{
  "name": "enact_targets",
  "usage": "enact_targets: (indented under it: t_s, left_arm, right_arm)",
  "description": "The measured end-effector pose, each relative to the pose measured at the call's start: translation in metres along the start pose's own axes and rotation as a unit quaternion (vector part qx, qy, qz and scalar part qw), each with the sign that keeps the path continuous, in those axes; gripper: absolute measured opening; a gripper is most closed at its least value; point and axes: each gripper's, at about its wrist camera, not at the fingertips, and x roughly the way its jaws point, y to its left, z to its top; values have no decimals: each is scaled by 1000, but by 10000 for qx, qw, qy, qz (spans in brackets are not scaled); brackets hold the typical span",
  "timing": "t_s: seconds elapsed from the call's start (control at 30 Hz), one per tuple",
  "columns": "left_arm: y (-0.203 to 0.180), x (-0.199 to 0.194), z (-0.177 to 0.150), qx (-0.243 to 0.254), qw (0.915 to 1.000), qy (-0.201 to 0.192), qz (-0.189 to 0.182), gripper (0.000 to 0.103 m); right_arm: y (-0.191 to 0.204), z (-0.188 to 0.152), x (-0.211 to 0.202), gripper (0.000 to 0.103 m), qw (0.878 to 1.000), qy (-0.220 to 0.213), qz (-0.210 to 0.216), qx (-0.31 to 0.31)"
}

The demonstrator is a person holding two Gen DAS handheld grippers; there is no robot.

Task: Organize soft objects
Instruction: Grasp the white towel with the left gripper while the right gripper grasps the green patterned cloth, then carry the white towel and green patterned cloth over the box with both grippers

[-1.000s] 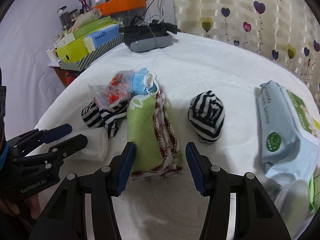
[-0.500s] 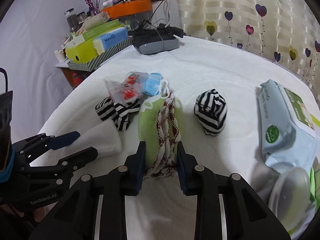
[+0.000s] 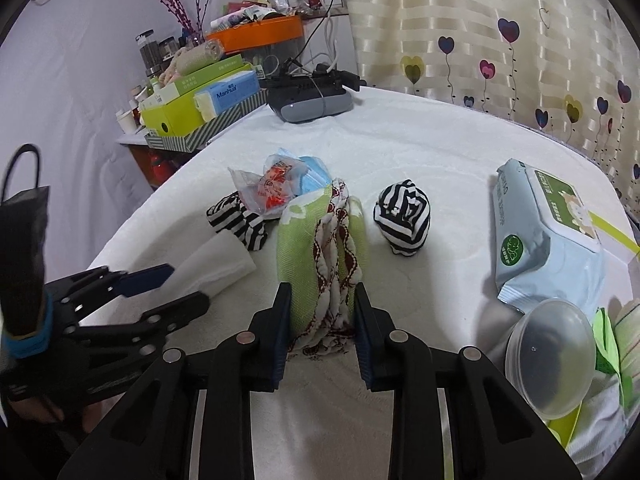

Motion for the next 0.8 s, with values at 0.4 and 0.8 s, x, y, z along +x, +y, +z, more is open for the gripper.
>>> enact_targets:
  t_s: [0.4,0.8]
  left_arm:
    - [4,-6,-1,-260,9991,-83,331,24]
    - [-26,-61,-1,-374,9968,-601,384,23]
  right_arm:
    - [-5,-2,-17,29,9998,-201,5,53]
    - [-5,-11,-60,29,9979,-619,198,13]
